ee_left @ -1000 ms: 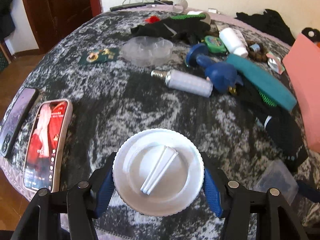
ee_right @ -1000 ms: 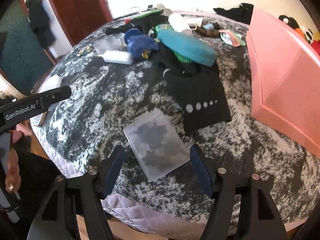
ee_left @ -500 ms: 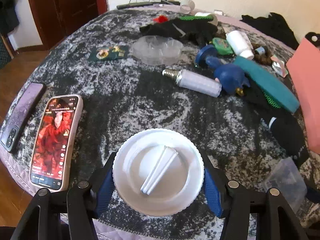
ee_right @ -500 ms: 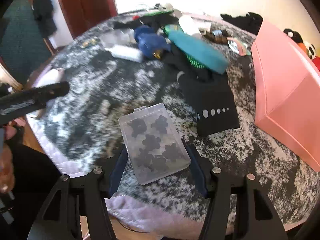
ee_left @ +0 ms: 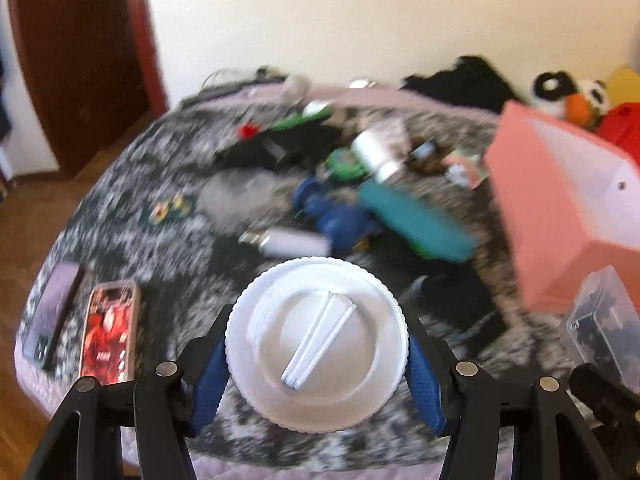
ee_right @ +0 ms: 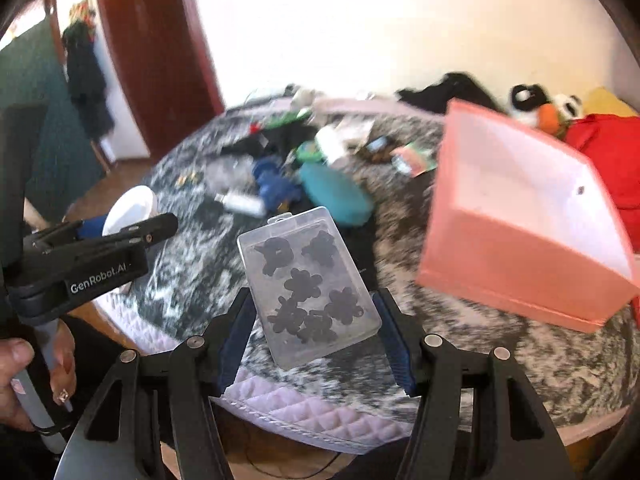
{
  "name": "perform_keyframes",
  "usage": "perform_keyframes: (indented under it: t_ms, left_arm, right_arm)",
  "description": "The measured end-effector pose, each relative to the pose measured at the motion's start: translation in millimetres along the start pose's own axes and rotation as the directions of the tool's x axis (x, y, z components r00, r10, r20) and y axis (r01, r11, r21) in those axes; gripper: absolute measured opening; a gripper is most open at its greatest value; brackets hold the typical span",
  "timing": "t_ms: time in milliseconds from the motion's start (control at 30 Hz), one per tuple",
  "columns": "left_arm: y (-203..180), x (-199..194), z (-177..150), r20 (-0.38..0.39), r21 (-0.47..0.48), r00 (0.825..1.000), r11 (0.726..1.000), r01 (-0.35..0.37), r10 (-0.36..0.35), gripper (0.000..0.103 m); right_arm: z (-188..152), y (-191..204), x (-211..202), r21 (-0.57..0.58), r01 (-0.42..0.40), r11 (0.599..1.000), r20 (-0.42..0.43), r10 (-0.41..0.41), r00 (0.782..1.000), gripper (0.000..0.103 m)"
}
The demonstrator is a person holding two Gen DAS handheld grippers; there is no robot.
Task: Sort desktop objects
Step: 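Carry the lid and clear case over the pink box and release both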
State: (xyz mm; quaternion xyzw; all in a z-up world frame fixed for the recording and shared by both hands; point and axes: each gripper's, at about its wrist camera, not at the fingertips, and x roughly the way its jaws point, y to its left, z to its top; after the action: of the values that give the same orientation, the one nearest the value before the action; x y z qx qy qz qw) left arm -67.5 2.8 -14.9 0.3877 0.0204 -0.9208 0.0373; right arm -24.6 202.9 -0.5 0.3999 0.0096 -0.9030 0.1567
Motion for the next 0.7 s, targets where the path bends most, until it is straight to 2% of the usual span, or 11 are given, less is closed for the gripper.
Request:
perform_keyframes:
  t_ms: [167,400,533,700]
  left_arm:
    - [-54.3,-18.2,33.4,0.068,0.072,0.996,0.996,0.059,-0.064,0.065]
    - [-161.4,-23.6,81.4,0.143,0.222,0.973,0.964,0.146,-0.180,0.065]
    - [-217.5,-5.2,100.8,0.127,0.274,0.963,0.941,0.197,-0.239,0.065]
    - [-268.7,33.8,116.3,0.085,0.312,0.958,0.921,0.234,-0.273,0.065]
  right_arm:
    - [14.9,-43.6,-44.4,0.068,0.061,0.996,0.091,-0.068,0.994,0.063]
    - [41.1,-134.2,-78.2,0.194,0.189,0.963,0.165,-0.222,0.961,0.063]
    - [56.4,-190.6,-77.2,0.265,0.247,0.932,0.162,-0.295,0.942,0.063]
    - [68.7,-249.7,-51.7,0.312,0.289,0.905,0.118,-0.338,0.934,0.063]
